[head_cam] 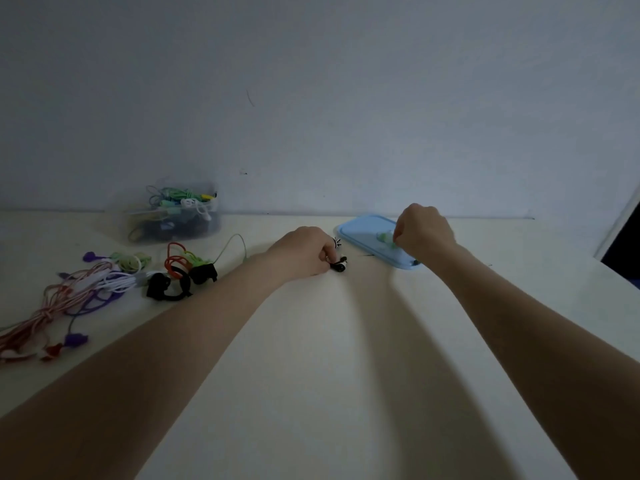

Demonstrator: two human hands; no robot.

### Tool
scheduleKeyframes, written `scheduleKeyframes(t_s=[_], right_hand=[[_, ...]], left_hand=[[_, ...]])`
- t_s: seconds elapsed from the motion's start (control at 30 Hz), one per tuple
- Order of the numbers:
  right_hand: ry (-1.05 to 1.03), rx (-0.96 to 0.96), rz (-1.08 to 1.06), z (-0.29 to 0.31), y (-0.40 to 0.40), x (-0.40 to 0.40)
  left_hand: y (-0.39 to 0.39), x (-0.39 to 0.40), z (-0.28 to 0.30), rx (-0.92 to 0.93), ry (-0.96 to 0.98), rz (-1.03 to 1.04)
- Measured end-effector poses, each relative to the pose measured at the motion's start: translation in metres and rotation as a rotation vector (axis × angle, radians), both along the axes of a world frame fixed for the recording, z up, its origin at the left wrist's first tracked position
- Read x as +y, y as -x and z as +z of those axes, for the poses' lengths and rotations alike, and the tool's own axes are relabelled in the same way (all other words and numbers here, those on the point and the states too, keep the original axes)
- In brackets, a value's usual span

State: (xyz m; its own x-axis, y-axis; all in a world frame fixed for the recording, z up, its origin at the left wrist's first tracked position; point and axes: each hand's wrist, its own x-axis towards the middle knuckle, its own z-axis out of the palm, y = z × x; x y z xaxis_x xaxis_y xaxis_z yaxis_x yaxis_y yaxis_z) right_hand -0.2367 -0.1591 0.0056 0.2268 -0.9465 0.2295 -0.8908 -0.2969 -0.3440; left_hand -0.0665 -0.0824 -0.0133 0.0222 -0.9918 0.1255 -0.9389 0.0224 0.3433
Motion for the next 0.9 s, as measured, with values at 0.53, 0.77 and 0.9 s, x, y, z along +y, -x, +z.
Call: scheduleKeyframes(t_s=[0.53,0.77,0.9], right_hand=[[-0.041,0.143,0.013,0.008,0.015,0.007],[-0.233,-0.558,0.29,-0.002,-0.026,0.018],[-0.339,-0.803,0.301,-0.028,-0.041,0.019]], left_hand=[[0.024,0.007,-0.006,0.224,0.096,-0.103],[0.003,-0.008,-0.01,0.147,0.097,-0.04],[-0.021,-0.008,-0.016,0.456,0.149,0.022]])
